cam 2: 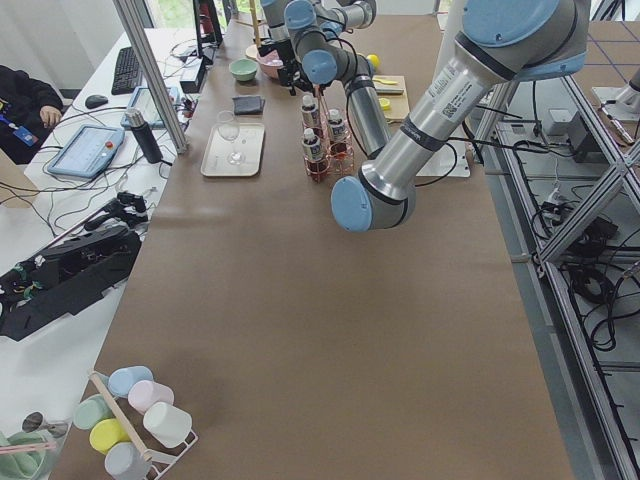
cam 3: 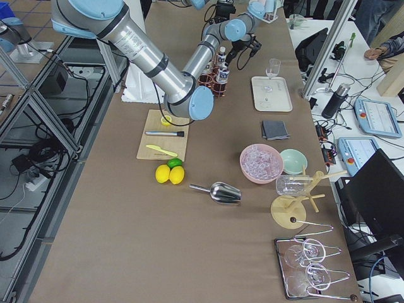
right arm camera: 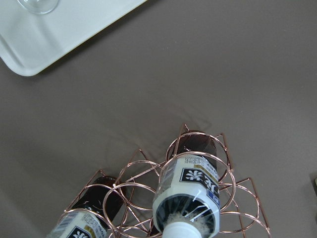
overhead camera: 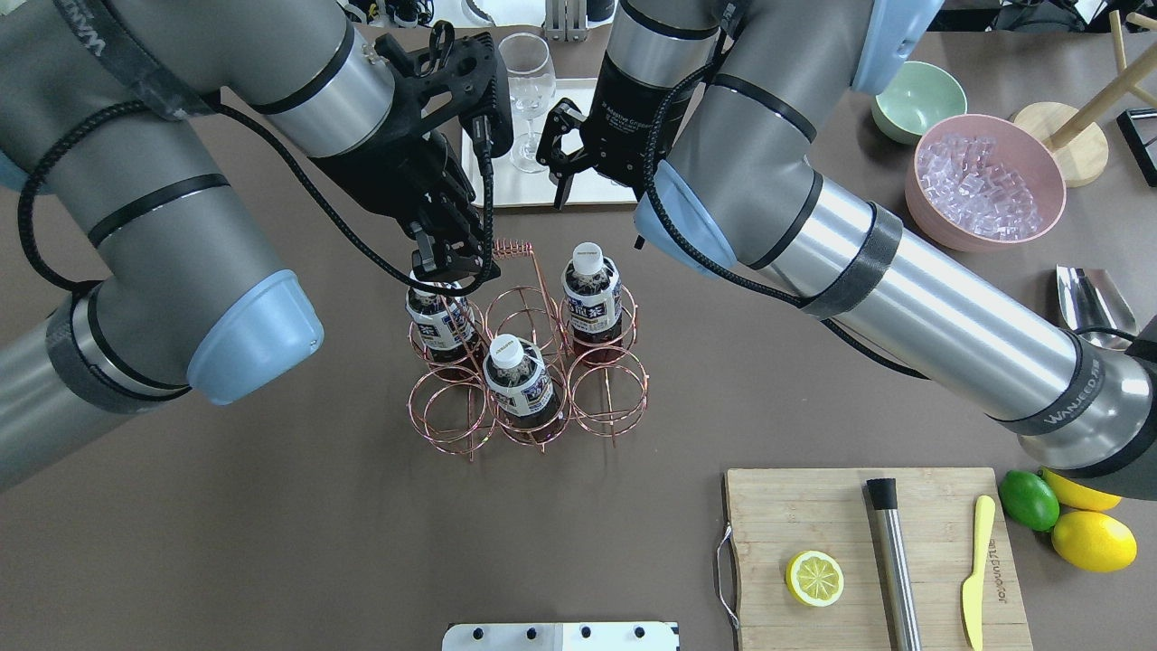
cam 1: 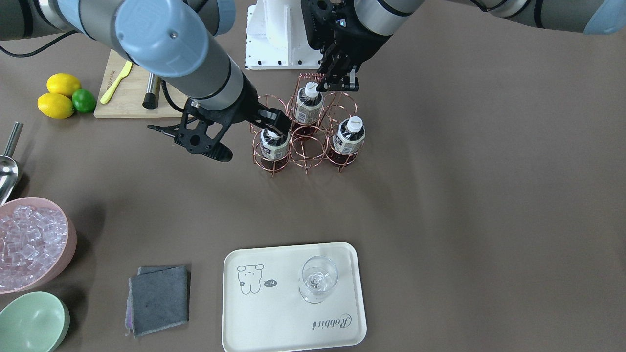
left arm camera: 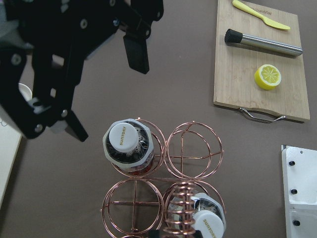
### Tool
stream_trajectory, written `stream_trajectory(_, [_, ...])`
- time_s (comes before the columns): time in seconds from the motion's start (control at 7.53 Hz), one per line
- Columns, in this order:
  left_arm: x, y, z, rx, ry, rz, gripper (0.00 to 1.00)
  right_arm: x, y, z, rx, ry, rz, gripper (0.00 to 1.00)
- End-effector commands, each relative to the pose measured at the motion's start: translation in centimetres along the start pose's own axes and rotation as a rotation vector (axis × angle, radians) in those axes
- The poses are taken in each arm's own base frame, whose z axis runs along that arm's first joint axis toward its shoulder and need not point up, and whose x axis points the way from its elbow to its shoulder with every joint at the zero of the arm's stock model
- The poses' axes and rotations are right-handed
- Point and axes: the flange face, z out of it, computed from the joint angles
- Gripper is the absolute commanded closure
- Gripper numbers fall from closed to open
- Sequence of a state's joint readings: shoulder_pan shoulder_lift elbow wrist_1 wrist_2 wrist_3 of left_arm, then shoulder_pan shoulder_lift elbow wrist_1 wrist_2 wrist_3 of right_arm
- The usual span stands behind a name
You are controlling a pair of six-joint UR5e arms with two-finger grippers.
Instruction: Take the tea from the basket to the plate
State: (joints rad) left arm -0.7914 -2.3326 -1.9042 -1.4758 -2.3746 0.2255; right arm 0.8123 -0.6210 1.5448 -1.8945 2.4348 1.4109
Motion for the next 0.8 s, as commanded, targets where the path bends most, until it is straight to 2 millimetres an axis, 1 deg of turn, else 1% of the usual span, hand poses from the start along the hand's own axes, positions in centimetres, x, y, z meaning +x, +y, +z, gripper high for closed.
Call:
stream_trajectory(0.0, [-0.1, 0.1, 0.1, 0.000, -0.002, 0.000, 1.00, -0.3, 0.6, 2.4, -0.014, 0.031, -0.003, 0.16])
stream_trajectory(0.13, [-0.1, 0.1, 0.1, 0.000, -0.002, 0.000, 1.00, -0.4, 1.2, 3.4, -0.018, 0.043, -0.012, 0.19])
stream_trajectory(0.27, [-0.1, 0.1, 0.1, 0.000, -0.002, 0.000, 1.00, -0.3, 1.1, 4.0, -0.023, 0.050, -0.015, 0.26])
stream_trajectory(0.4, [-0.1, 0.1, 0.1, 0.000, -0.002, 0.000, 1.00, -0.2, 1.1, 4.0, -0.023, 0.052, -0.015, 0.42])
stream_trajectory(0.53, [-0.2, 0.1, 0.2, -0.002, -0.001, -0.002, 1.00, -0.1, 0.8, 3.6, -0.020, 0.047, -0.011, 0.73])
stream_trajectory(0.66, [-0.3, 0.2, 0.3, -0.004, -0.001, -0.004, 1.00, -0.1, 0.6, 3.3, -0.017, 0.044, -0.010, 0.99])
